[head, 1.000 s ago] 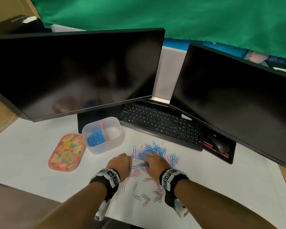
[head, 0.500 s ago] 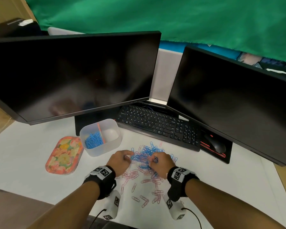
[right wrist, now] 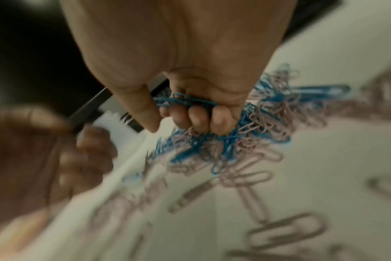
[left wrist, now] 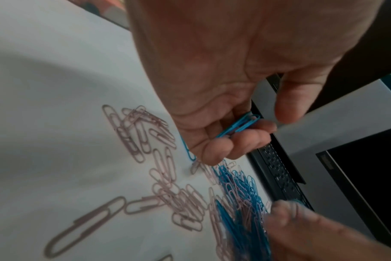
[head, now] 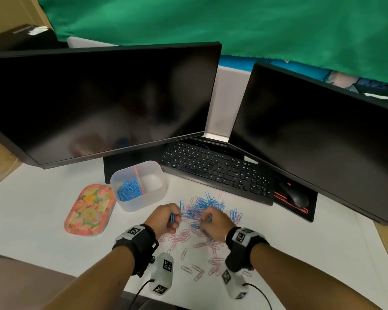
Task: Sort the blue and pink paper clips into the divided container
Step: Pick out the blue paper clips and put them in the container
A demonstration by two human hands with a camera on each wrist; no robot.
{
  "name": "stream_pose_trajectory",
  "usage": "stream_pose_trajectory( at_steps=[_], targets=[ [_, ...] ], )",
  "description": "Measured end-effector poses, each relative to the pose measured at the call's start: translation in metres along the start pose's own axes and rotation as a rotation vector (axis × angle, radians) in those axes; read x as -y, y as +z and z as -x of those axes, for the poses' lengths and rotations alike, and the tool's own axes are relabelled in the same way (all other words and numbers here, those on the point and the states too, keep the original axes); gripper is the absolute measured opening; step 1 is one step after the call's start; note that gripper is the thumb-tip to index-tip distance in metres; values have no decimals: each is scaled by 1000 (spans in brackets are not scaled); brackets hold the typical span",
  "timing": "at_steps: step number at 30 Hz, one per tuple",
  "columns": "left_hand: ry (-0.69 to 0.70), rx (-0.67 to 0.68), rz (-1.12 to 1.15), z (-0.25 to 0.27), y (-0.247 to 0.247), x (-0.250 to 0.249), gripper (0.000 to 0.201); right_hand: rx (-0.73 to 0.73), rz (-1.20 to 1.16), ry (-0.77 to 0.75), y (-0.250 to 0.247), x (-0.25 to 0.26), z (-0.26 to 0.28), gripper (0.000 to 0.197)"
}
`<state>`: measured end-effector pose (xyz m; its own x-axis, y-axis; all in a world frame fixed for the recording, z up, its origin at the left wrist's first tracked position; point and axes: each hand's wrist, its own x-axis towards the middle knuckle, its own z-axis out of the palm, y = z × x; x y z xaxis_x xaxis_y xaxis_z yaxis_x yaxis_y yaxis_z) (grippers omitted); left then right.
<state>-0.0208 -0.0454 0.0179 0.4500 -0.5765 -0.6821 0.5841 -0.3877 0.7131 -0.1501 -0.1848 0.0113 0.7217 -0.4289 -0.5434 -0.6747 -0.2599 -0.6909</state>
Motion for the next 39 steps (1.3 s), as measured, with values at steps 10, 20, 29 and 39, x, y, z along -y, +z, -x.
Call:
stream_pose_trajectory(
  at_steps=[10,20,29,39],
  targets=[
    [71,-16,-242,-3,-2,0,18,-94,627,-227,12,-1,-1,16],
    [79,-25,-254,-1,-3,1,16,-87,406,-137,7,0,-4,17],
    [148,-43,-276,-2,2,6,15,-41,-38,-142,-9,18,1,23],
    [217,45,-317,7,16,3,16,-46,-358,-41,-10,20,1,8]
  ],
)
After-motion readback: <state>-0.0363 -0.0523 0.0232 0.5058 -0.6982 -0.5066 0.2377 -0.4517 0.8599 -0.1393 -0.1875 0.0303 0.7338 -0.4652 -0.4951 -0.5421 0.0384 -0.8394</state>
